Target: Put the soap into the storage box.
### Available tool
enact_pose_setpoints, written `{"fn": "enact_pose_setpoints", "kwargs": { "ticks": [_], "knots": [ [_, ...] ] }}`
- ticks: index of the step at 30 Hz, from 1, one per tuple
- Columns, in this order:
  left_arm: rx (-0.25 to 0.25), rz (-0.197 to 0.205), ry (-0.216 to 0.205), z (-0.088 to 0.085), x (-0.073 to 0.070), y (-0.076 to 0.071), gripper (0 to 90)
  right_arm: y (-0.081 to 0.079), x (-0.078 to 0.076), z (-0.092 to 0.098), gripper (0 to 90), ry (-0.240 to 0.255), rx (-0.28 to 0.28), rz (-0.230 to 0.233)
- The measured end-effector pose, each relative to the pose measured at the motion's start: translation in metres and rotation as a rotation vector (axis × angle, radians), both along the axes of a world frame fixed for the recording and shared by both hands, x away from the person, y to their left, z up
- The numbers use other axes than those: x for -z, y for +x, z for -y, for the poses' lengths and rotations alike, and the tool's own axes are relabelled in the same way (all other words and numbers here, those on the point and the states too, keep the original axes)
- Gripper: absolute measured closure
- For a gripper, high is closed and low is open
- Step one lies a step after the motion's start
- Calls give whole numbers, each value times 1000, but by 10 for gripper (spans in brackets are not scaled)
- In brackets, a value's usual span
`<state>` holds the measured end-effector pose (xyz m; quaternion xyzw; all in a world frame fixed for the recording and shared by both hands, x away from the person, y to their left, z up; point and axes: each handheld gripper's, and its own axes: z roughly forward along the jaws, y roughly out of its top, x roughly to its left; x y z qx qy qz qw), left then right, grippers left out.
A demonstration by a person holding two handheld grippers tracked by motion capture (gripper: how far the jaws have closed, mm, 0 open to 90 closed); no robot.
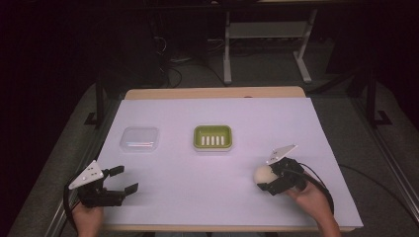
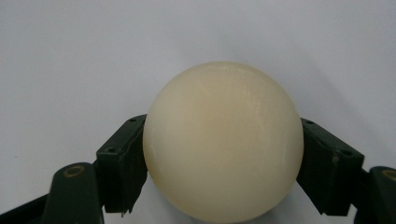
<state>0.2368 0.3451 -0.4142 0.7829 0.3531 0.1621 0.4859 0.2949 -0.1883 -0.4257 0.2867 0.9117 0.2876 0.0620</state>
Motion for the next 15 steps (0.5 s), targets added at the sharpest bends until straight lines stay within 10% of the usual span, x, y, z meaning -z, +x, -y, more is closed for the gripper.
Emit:
{"fn": "enact_pose_setpoints", "kwargs": {
  "ticks": [15],
  "knots": [
    [-9,-1,-7,-1,0,-1,133,-1,-4,-5,243,-7,7,-1]
  ]
}}
